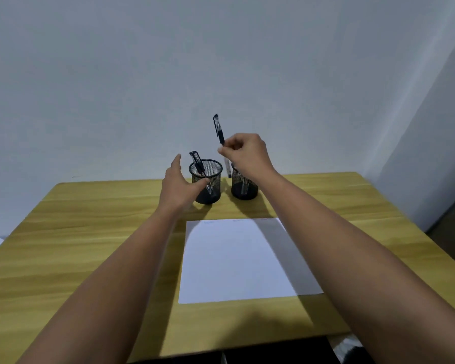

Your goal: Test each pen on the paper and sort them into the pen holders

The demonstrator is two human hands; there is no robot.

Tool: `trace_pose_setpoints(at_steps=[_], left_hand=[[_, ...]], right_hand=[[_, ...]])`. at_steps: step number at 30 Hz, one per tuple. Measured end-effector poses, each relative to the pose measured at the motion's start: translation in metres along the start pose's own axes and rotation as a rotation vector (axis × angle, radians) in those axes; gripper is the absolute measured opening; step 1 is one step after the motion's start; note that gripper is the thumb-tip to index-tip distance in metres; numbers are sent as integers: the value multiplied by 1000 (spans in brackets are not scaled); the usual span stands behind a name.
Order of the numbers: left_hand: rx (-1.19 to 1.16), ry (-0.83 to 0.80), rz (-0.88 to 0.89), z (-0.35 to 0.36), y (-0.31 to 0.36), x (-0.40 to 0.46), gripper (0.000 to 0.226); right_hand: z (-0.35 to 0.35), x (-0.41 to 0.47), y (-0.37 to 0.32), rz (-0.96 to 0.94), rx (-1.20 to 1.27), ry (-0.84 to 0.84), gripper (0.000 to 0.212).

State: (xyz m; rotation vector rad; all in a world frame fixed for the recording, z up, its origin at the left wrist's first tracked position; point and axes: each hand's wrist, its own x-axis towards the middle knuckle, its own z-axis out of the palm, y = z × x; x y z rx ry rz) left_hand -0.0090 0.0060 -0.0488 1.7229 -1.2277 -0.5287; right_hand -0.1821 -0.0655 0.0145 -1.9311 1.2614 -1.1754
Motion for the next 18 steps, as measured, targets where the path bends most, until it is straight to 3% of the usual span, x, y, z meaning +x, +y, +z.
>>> trace_pose_setpoints(at_steps=[3,5,9,12,15,18], left_hand=[[97,-20,-22,16,-15,14,127],[98,-34,-32,25,-22,21,128],[80,-17,-20,34,-31,23,81],[90,3,-9,35,-28,19,68],[100,4,-18,33,-23,16,72],[131,0,-19,28,-20,9,102]], right_hand=[[17,21,-6,-30,-43,7,10],[29,29,-8,-37,-76,-9,10],[56,33,-5,-4,-210,-110,16],[69,33,-1,26,-328,-157,13],[76,25,3,34,-402,-213,17],[64,20,-8,14,-383,-165,23]])
